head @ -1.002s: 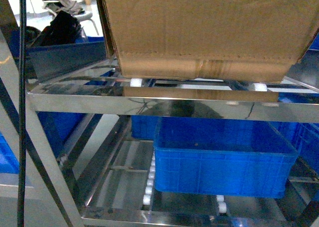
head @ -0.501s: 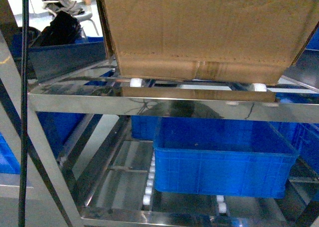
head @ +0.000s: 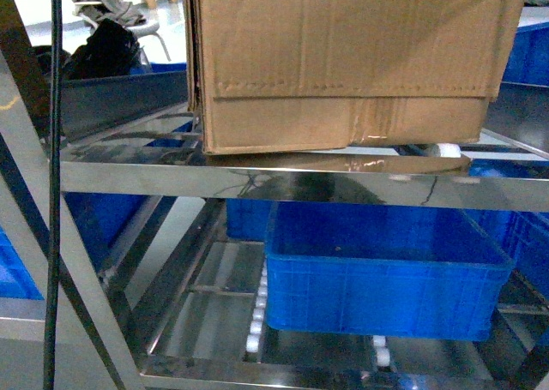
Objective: Sort boxes to right shelf from conveyor
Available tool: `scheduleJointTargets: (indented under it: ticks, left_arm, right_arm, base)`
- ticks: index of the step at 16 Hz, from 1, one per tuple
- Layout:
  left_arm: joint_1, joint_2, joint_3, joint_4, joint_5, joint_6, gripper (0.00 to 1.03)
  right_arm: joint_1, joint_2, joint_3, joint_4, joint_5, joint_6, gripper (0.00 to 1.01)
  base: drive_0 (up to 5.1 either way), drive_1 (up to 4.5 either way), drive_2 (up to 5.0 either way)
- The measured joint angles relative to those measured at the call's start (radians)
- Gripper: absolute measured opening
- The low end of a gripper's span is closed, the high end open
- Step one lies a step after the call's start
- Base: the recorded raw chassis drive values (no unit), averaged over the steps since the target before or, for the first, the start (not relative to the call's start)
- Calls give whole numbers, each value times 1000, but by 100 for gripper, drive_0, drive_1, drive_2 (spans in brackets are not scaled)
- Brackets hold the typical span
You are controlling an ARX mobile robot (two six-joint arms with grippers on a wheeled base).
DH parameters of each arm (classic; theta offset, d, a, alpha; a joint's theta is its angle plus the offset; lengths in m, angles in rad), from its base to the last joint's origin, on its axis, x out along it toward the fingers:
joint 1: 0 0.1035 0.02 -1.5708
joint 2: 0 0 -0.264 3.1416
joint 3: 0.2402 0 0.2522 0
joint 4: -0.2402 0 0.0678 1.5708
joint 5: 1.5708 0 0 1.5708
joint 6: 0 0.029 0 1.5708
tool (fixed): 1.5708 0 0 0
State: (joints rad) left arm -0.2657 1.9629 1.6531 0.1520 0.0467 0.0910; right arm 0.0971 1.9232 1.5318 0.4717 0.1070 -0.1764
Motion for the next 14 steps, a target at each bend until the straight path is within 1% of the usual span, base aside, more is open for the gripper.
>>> scheduleJointTargets:
  ticks: [1, 3, 4, 6, 7, 8, 9, 10, 11, 12, 13, 14]
  left_arm:
    - [0, 0, 0, 2, 10, -11, 98]
    - [-6, 0, -3, 13, 15, -13, 98]
    - [-9, -1, -14, 35, 18, -13, 98]
    - [-12, -16, -38, 53, 30, -16, 98]
    - [-13, -29, -55, 60, 37, -16, 98]
    - [-15, -53, -79, 67, 42, -23, 98]
    - [-13, -69, -91, 74, 44, -52, 98]
    - [-13, -76, -91, 76, 51, -68, 98]
    - [-14, -79, -83, 67, 53, -77, 98]
    - [-14, -79, -72, 42, 59, -90, 98]
    - [-13, -73, -43, 6, 72, -122, 98]
    - [-13, -70, -23, -4, 78, -141, 98]
  right_arm:
    - [0, -2, -3, 20, -2, 3, 97]
    - [1, -26, -39, 40, -4, 3, 98]
    - [1, -38, -74, 79, 0, 4, 98]
    - [1, -64, -116, 93, 3, 7, 98]
    - [1, -79, -142, 113, 4, 11, 98]
    - [2, -100, -165, 137, -2, 22, 98]
    - [3, -113, -180, 167, -8, 31, 98]
    - [3, -116, -187, 187, -6, 37, 98]
    - [6, -119, -191, 181, -7, 52, 98]
    - [8, -119, -194, 188, -7, 56, 98]
    - [8, -119, -194, 187, -7, 56, 98]
    - [8, -119, -194, 198, -10, 56, 98]
  base:
    - [0, 0, 0]
    - [0, 0, 0]
    - [0, 0, 0]
    - [0, 0, 0]
    - [0, 0, 0]
    - [0, 0, 0]
    - [0, 0, 0]
    - [0, 0, 0]
    - [0, 0, 0]
    - [0, 0, 0]
    - [0, 0, 0]
    - [0, 0, 0]
